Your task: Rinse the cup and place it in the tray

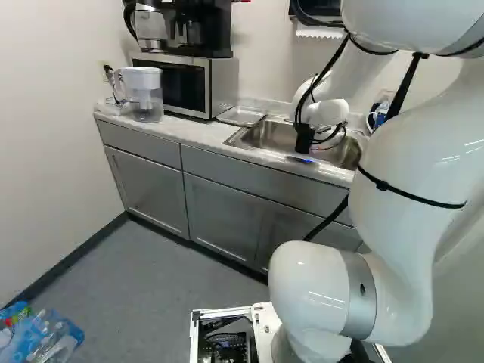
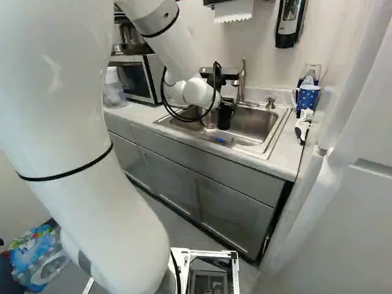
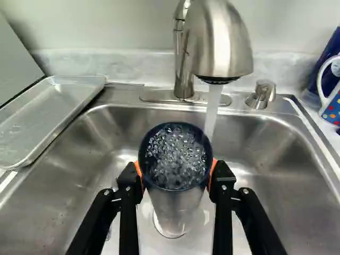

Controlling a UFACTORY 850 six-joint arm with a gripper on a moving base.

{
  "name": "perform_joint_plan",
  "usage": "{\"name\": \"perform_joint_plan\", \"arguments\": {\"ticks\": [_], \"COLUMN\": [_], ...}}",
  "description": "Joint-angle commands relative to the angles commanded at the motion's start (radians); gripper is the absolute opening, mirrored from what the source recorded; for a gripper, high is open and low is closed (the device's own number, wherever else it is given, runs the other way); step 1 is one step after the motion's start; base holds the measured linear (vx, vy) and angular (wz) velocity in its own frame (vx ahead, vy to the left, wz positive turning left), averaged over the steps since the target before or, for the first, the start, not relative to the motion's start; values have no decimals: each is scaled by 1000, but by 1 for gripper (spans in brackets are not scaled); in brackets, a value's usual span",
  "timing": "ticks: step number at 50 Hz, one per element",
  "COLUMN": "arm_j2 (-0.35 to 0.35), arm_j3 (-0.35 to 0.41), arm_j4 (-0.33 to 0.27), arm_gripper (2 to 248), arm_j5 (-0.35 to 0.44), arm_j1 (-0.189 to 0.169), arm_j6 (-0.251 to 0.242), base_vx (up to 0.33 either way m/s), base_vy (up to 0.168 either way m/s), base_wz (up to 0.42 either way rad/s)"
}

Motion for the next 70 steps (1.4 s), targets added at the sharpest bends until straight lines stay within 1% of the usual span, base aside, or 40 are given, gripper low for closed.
{"name": "perform_joint_plan", "arguments": {"ticks": [16,42,48,70], "arm_j2": [-5,-13,-16,-2], "arm_j3": [-14,-81,-97,-132], "arm_j4": [0,0,0,0], "arm_gripper": [125,125,125,125], "arm_j5": [0,0,0,0], "arm_j1": [52,128,134,137], "arm_j6": [0,0,0,0], "base_vx": [0,0,0,0], "base_vy": [0,0,0,0], "base_wz": [0,0,0,0]}}
